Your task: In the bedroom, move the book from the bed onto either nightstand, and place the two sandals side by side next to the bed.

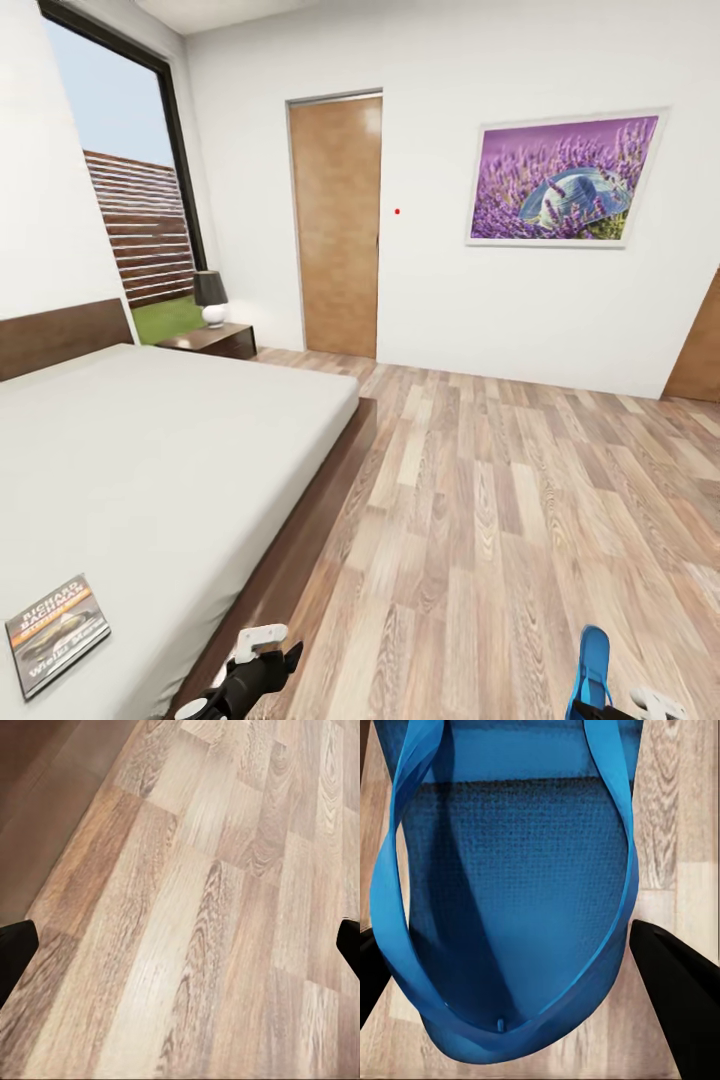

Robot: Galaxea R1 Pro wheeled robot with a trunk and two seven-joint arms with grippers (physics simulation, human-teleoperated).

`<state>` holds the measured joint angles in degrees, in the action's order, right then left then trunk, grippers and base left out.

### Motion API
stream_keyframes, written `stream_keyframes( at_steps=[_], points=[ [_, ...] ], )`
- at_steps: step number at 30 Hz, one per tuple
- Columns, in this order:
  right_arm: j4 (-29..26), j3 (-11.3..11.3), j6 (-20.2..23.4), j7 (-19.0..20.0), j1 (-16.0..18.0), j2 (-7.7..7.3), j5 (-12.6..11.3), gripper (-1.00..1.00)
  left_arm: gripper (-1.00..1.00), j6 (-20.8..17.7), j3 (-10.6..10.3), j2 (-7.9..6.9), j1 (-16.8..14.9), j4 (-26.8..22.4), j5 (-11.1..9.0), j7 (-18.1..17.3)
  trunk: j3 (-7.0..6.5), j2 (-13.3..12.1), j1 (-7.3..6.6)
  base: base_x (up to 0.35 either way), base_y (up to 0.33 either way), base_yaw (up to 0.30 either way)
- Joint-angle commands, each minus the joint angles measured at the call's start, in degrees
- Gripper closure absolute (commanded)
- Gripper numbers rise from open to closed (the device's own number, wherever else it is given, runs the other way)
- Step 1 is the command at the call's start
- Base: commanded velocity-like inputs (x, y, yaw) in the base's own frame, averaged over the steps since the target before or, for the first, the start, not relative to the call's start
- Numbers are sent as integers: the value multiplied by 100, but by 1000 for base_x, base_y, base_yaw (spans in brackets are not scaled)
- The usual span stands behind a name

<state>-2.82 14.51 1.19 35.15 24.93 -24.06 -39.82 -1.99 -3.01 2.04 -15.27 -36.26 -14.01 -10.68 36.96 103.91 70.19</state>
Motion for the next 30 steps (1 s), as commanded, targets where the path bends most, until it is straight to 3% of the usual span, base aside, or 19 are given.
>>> stream_keyframes(
  at_steps=[1,15,30],
  points=[
    [1,43,13,19,3,-3,-61,100,-100,-21,-7,-2,-2,-4,-58,-12,6,3,-4,-273,0,0],
    [1,43,13,19,3,0,-61,100,-100,-21,-15,-2,-2,-4,-58,-13,6,3,-4,-126,0,0],
    [1,43,13,19,3,1,-61,100,-100,-30,-16,-2,-2,-4,-58,-7,-264,-599,-333,-3,0,0]
  ],
)
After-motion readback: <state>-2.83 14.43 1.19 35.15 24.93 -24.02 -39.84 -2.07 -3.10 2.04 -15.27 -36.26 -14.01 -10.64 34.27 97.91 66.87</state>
